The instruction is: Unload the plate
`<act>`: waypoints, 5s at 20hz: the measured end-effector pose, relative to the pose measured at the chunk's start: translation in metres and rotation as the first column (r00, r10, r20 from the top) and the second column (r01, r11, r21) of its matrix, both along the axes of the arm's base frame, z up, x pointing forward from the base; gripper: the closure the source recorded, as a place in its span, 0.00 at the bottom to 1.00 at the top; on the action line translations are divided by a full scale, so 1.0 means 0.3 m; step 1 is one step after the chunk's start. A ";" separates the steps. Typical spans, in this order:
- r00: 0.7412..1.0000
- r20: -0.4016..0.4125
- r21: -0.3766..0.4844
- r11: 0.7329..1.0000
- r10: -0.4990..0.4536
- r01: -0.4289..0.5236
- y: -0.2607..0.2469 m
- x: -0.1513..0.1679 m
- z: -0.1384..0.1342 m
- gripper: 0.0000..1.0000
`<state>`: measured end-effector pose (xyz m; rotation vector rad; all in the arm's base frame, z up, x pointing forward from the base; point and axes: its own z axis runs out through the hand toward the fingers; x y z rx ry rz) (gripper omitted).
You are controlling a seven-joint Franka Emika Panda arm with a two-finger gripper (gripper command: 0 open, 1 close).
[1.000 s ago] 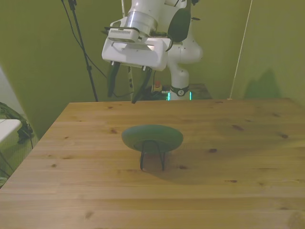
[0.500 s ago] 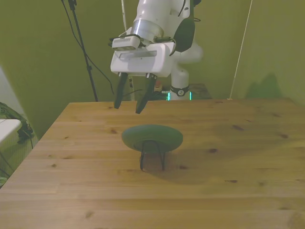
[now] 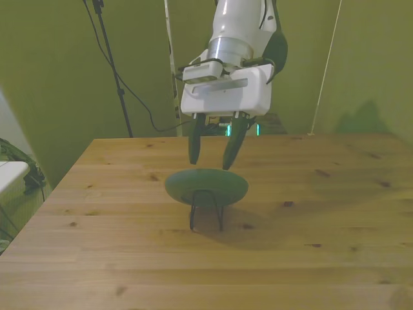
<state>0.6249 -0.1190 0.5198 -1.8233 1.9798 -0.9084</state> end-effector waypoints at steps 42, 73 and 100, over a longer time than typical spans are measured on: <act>0.998 -0.018 -0.014 0.999 -0.053 0.053 -0.032 -0.002 -0.102 1.00; 0.999 -0.026 -0.014 0.999 -0.042 0.041 -0.013 -0.004 -0.116 1.00; 0.997 0.068 -0.037 0.999 0.032 -0.030 0.184 -0.143 0.226 1.00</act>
